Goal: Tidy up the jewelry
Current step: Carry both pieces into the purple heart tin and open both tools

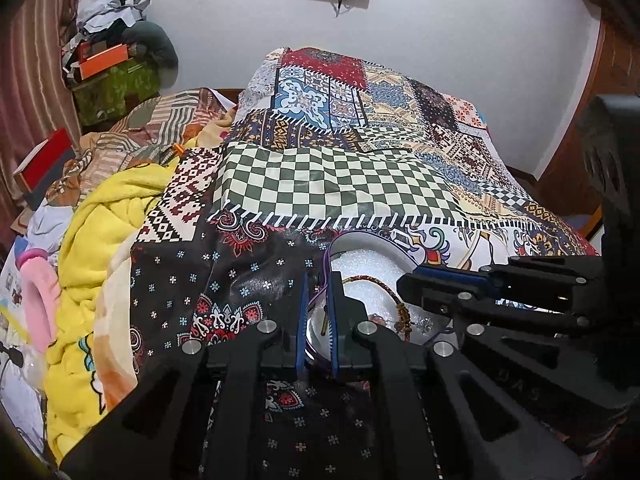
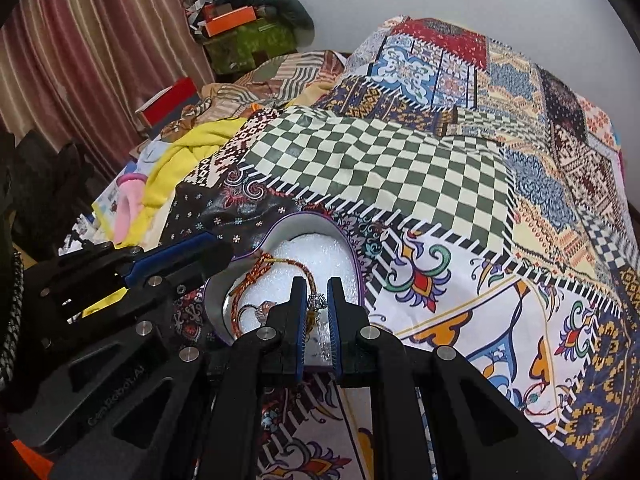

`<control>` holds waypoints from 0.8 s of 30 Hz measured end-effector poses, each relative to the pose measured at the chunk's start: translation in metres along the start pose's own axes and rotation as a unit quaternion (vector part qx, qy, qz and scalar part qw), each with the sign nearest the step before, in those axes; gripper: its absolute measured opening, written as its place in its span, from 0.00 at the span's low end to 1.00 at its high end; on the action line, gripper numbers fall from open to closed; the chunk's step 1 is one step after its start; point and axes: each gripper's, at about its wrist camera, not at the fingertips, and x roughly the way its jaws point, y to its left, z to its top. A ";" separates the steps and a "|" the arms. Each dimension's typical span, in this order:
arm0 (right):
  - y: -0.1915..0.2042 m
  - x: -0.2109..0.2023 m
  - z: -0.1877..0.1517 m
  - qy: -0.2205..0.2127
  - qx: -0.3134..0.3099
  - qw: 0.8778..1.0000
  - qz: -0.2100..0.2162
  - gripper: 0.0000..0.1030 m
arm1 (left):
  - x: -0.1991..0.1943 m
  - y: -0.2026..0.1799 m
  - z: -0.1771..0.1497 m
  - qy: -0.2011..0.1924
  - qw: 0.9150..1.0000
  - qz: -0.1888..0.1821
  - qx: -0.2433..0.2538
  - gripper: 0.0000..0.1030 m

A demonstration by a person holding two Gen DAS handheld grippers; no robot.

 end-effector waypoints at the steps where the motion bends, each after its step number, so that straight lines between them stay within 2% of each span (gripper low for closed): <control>1: -0.002 -0.001 0.000 0.003 0.005 1.000 0.005 0.10 | -0.001 0.000 0.000 0.001 1.000 -0.001 -0.002 0.08; 3: -0.004 -0.004 0.002 0.007 0.011 1.000 0.012 0.12 | -0.005 0.001 0.001 -0.001 1.000 -0.001 -0.005 0.11; 5: -0.005 -0.011 0.002 0.002 0.012 1.000 0.011 0.12 | -0.011 0.002 0.002 -0.007 1.000 0.001 -0.006 0.22; 7: -0.005 -0.021 0.003 -0.006 0.011 1.000 0.009 0.14 | -0.020 0.003 0.004 -0.017 1.000 0.005 -0.008 0.29; 9: -0.006 -0.030 0.004 -0.014 0.014 1.000 0.007 0.17 | -0.029 0.004 0.006 -0.026 1.000 0.007 -0.009 0.30; 12: -0.009 -0.048 0.006 -0.035 0.023 0.999 0.001 0.31 | -0.042 0.003 0.010 -0.037 0.999 0.008 -0.011 0.32; 13: -0.010 -0.054 0.006 -0.043 0.024 0.999 -0.002 0.32 | -0.047 0.003 0.011 -0.041 0.999 0.008 -0.011 0.33; 24: -0.037 -0.119 -0.008 -0.099 0.044 0.993 -0.056 0.33 | -0.082 -0.021 0.012 -0.066 0.998 0.001 0.013 0.40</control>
